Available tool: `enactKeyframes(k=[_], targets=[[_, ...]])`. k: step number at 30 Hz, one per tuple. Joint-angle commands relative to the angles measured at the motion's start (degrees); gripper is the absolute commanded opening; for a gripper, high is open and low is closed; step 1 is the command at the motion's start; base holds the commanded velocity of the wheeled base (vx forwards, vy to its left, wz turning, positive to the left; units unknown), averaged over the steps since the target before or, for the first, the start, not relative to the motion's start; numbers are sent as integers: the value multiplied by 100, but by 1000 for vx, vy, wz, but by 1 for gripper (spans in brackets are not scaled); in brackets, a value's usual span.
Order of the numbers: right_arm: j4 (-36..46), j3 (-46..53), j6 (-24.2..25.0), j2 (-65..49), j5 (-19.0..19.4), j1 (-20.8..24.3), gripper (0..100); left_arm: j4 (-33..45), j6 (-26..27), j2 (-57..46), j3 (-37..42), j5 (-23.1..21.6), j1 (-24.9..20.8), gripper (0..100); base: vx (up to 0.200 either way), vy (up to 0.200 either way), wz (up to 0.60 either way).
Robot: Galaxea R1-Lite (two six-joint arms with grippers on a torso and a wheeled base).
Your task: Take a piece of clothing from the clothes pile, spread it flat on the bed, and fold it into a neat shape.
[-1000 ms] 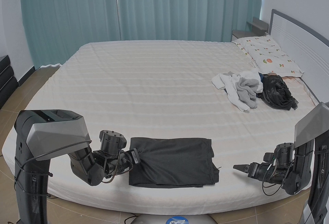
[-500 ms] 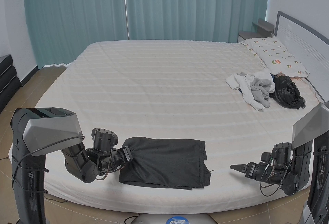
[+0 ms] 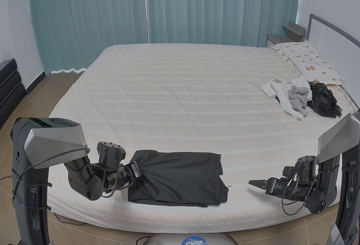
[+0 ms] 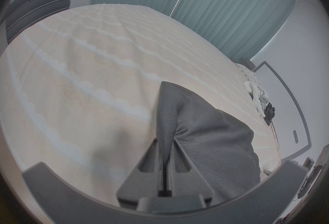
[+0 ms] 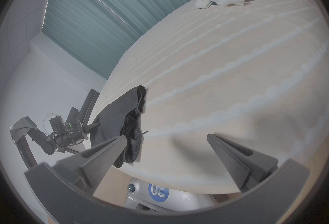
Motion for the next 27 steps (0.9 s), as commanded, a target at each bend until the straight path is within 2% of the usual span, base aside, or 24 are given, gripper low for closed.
enactKeyframes(k=[1, 7, 8, 18, 23, 25, 27], targets=[[-41, -51, 69, 10, 4, 106, 100, -3, -20, -19, 40, 1, -13, 0, 0, 0, 0], [-41, -157, 209, 54, -102, 255, 100, -12, -90, -10, 172, -7, -31, 0, 0, 0, 0], [-41, -174, 209, 63, -128, 273, 100, -12, -90, -2, 181, -16, -31, 100, 0, 0, 0], [-41, -192, 227, 19, -146, 404, 100, -29, -90, -89, 260, 1, -57, 100, 0, 0, 0], [-41, -201, 438, 10, -172, 492, 100, -284, -161, -485, 708, -7, 145, 100, 0, 0, 0], [-41, -289, 464, 54, -181, 501, 100, -653, -249, -555, 1034, 36, 259, 100, 0, 0, 0], [-41, -289, 464, 54, -181, 501, 100, -653, -249, -555, 1034, 36, 259, 100, 0, 0, 0]])
